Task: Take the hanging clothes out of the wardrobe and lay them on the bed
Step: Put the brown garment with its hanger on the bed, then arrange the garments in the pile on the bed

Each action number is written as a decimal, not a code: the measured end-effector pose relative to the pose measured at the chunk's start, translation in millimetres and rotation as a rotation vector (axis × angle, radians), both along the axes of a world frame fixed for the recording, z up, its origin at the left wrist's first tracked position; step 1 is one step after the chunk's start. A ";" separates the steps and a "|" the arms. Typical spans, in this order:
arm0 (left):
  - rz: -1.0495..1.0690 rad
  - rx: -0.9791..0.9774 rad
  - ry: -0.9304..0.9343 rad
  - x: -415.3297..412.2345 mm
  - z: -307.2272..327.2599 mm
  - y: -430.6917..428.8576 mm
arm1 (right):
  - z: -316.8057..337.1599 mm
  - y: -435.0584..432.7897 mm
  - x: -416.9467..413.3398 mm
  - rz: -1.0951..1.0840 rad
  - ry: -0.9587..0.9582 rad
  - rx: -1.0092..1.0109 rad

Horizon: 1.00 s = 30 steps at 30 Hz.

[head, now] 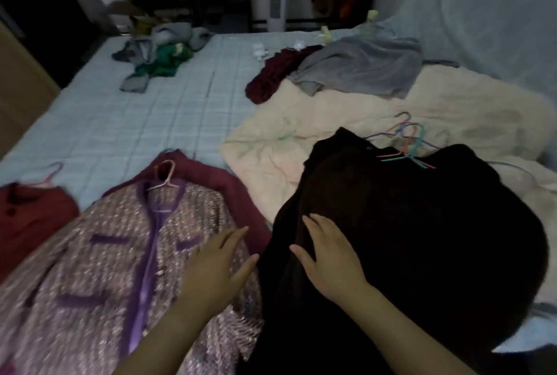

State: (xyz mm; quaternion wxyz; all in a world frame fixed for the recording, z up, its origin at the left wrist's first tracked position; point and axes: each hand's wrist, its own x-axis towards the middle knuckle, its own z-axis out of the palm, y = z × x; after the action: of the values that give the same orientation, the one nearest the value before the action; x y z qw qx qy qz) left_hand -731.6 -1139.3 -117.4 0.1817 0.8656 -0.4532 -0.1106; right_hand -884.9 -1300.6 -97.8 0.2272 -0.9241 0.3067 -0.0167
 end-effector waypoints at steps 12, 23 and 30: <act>0.606 -0.082 -0.062 26.5 32.2 377.6 | -0.1 321.9 152.2 0.534 -0.169 0.115; 0.861 -0.094 -0.094 119.7 25.0 504.9 | -10.6 460.2 289.2 0.780 -0.153 0.134; 0.784 -0.031 -0.013 265.7 3.8 523.9 | -49.5 463.3 421.4 0.652 -0.071 0.270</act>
State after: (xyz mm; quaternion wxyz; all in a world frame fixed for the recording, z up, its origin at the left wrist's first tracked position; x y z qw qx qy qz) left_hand -465.8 -615.4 -113.6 0.2204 0.9710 -0.0907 -0.0203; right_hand -463.5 -837.3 -147.3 0.3512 -0.9339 -0.0129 0.0654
